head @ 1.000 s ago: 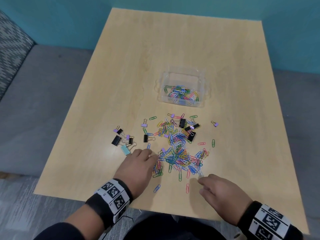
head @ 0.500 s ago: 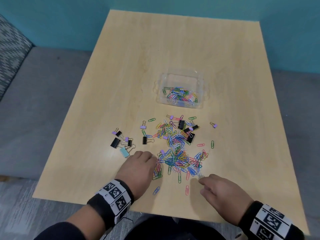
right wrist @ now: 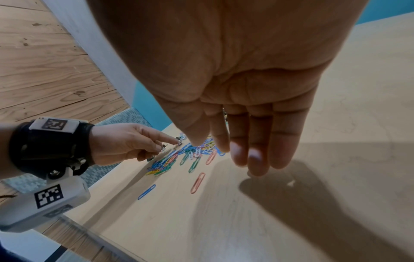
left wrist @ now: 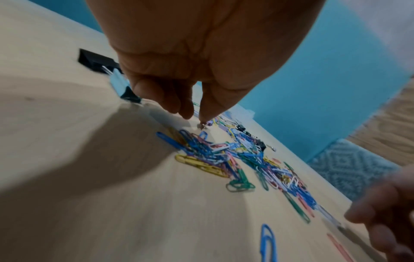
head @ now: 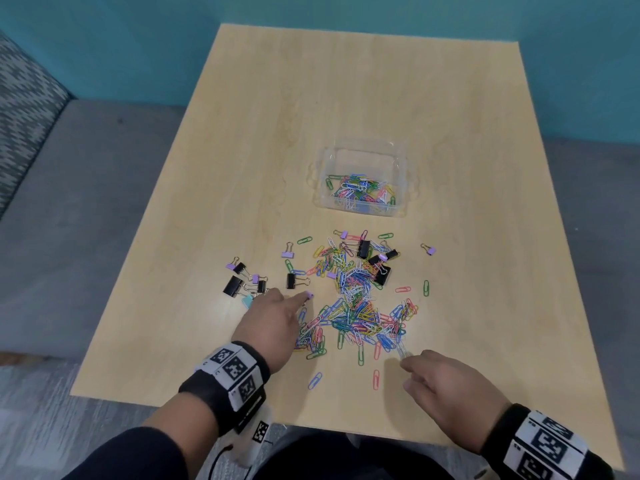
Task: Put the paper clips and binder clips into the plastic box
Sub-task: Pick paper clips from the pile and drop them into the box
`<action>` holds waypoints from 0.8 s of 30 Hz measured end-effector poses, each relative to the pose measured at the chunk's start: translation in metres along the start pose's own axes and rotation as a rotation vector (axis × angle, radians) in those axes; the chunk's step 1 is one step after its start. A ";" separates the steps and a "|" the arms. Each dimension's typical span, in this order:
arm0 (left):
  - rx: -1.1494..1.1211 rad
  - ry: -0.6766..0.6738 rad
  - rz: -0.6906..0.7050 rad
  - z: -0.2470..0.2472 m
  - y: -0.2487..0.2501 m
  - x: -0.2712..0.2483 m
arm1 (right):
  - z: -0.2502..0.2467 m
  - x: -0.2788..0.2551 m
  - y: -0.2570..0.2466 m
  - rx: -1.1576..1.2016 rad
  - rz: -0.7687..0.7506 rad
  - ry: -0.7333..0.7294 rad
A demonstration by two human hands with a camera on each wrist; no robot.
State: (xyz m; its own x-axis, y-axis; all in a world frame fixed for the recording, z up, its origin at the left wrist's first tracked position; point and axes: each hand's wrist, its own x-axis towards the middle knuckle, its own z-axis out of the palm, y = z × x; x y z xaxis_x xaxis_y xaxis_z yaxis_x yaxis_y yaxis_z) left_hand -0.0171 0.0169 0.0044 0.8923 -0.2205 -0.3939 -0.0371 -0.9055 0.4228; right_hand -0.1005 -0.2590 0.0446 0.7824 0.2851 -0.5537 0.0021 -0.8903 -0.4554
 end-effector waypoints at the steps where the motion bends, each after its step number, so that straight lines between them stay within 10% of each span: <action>1: -0.019 0.004 -0.028 -0.001 -0.003 -0.002 | 0.000 0.000 0.000 0.001 -0.001 -0.003; 9: 0.393 0.079 0.042 -0.016 -0.010 -0.020 | -0.001 0.001 0.000 0.018 -0.013 -0.004; 24: 0.299 -0.193 -0.058 -0.005 0.050 0.024 | 0.005 -0.012 0.008 0.002 0.014 0.037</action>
State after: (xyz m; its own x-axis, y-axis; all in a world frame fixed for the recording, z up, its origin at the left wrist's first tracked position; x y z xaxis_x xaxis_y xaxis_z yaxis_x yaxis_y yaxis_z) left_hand 0.0050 -0.0317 0.0204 0.7965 -0.2044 -0.5690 -0.1448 -0.9782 0.1487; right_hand -0.1126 -0.2677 0.0441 0.8046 0.2595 -0.5341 -0.0102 -0.8933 -0.4494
